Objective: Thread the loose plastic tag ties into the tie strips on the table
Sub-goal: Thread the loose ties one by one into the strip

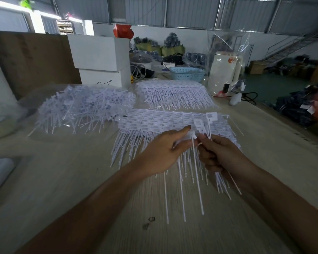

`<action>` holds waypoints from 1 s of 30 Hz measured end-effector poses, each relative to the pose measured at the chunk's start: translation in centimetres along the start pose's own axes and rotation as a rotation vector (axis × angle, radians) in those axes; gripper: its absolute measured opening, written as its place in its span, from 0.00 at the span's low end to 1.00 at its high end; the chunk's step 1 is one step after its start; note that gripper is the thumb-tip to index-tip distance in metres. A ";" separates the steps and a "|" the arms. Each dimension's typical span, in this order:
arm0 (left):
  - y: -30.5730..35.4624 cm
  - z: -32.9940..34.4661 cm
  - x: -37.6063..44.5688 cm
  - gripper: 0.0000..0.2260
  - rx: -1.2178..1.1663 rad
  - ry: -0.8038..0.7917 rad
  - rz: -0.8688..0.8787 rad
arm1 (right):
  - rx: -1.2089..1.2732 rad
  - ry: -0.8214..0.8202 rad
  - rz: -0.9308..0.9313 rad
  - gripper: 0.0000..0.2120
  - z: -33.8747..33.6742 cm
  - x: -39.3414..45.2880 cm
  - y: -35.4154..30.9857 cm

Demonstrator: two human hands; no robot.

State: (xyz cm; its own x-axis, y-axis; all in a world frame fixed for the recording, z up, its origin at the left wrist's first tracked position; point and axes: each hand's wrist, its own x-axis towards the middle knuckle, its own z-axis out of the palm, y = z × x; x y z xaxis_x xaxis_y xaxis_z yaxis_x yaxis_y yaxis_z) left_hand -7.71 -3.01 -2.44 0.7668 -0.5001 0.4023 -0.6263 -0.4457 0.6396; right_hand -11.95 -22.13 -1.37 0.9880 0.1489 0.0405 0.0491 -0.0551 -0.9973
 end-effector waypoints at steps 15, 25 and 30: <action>0.4 -0.2 -0.5 0.17 -0.074 0.005 0.055 | -0.011 -0.020 0.033 0.17 0.3 -0.5 -0.4; 0.6 -0.1 -0.7 0.14 -0.070 0.106 0.124 | 0.071 0.027 0.035 0.15 -0.1 0.0 -0.1; 0.1 -0.1 -0.4 0.10 0.061 0.256 0.181 | 0.043 0.046 0.028 0.17 0.1 0.0 0.0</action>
State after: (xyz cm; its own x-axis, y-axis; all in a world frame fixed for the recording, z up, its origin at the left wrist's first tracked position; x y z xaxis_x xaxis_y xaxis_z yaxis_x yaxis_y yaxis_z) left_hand -8.04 -2.78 -2.50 0.6475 -0.3763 0.6627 -0.7574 -0.4141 0.5049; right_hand -11.99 -22.05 -1.34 0.9947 0.1023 0.0141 0.0158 -0.0157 -0.9998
